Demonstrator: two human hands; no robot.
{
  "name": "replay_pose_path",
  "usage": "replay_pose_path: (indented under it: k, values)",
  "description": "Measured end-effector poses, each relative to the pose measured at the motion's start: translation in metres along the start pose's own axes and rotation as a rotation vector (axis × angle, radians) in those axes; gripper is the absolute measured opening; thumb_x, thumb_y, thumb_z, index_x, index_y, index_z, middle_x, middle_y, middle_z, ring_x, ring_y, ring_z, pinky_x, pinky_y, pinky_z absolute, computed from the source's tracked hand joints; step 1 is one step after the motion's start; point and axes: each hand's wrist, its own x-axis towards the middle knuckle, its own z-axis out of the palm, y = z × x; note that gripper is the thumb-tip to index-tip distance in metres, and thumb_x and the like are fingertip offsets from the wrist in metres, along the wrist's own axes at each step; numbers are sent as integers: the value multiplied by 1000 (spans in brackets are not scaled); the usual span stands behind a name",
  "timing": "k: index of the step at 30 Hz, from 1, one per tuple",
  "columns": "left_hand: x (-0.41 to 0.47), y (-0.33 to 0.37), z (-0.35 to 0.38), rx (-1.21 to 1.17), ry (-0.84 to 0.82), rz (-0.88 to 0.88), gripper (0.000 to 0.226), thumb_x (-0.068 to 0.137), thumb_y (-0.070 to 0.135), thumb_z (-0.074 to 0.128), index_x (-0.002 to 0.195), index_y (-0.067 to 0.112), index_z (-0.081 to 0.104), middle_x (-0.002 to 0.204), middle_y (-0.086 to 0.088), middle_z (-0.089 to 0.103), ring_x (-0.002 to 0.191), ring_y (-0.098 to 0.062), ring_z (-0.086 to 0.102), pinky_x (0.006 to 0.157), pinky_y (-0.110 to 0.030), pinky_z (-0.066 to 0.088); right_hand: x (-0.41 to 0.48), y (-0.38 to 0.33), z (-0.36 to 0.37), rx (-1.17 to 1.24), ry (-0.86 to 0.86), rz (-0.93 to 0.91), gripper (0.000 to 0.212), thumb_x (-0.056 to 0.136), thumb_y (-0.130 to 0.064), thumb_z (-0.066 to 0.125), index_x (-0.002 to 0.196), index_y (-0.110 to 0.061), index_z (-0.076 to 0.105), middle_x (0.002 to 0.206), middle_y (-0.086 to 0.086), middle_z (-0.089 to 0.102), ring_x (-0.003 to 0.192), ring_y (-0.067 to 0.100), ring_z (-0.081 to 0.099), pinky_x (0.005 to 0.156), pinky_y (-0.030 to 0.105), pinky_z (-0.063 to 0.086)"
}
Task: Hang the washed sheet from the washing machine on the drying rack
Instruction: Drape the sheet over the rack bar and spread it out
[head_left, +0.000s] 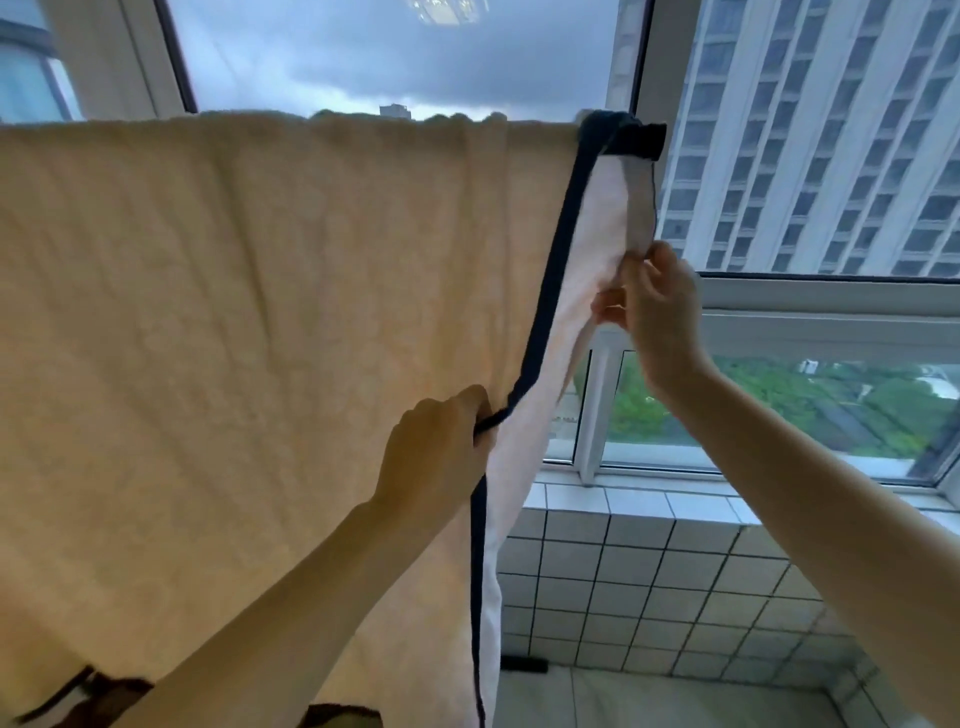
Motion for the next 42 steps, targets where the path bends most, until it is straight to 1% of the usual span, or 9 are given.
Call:
replay_pose_path:
  k: [3, 7, 12, 15, 20, 26, 31, 37, 42]
  values:
    - [-14, -11, 14, 4, -55, -39, 16, 95, 33, 55, 87, 20, 55, 68, 0, 63, 53, -15, 58, 48, -26, 48, -22, 16, 7, -191, -298, -67, 28, 86, 13, 47, 77, -13, 49, 72, 8, 52, 60, 14, 51, 56, 19, 48]
    - [-21, -15, 25, -40, -49, -74, 21, 95, 33, 55, 80, 18, 54, 62, 0, 60, 49, -15, 57, 51, -38, 52, -50, 53, 6, -435, -556, 197, 23, 83, 5, 59, 77, -17, 57, 76, 0, 59, 67, 11, 57, 58, 22, 49]
    - [-20, -12, 29, -59, -65, -86, 22, 95, 33, 55, 80, 17, 54, 64, 1, 60, 51, -13, 56, 46, -25, 45, -69, 86, -6, -545, -754, 493, 11, 92, -13, 62, 100, -6, 63, 90, 10, 69, 72, 17, 68, 57, 21, 54]
    - [-23, -11, 36, -36, -66, -75, 22, 95, 31, 56, 76, 20, 49, 60, 4, 55, 50, -11, 53, 47, -21, 40, -70, 92, -15, -432, -690, 525, 17, 91, -11, 62, 102, 3, 64, 92, 18, 70, 78, 25, 70, 71, 29, 59]
    - [-34, -15, 64, 33, -212, -96, 18, 96, 31, 54, 92, 15, 63, 75, 6, 61, 63, -12, 57, 59, -22, 47, -72, 83, -24, -253, -400, 223, 7, 88, -9, 65, 86, -15, 66, 84, 6, 71, 76, 20, 72, 72, 26, 59]
    - [-26, -8, 63, -92, -152, -112, 21, 95, 34, 55, 103, 17, 64, 79, 4, 66, 60, -8, 59, 54, -22, 48, -82, 94, -36, -433, -572, 290, 10, 89, -3, 63, 86, -12, 65, 80, 6, 70, 72, 21, 71, 68, 30, 60]
    - [-35, -12, 82, 5, -209, -128, 22, 96, 34, 53, 95, 17, 66, 73, 5, 63, 57, -9, 57, 54, -20, 46, -77, 88, -32, -294, -349, 140, 13, 87, 3, 62, 83, -9, 67, 78, 10, 71, 75, 20, 73, 76, 32, 59]
    - [-48, -18, 105, -4, -306, -192, 27, 95, 39, 53, 96, 17, 69, 77, 7, 65, 68, -13, 63, 65, -29, 54, -90, 93, -36, -355, -282, 135, 37, 89, -9, 65, 124, -14, 54, 118, 2, 63, 82, 13, 71, 75, 32, 59]
    - [-51, -19, 105, -155, -209, -220, 25, 88, 45, 63, 103, 27, 72, 97, 16, 72, 75, -1, 64, 77, -23, 54, -116, 89, -19, -408, -247, 58, 24, 91, -21, 63, 113, -13, 57, 117, -1, 54, 96, 5, 60, 76, 24, 56]
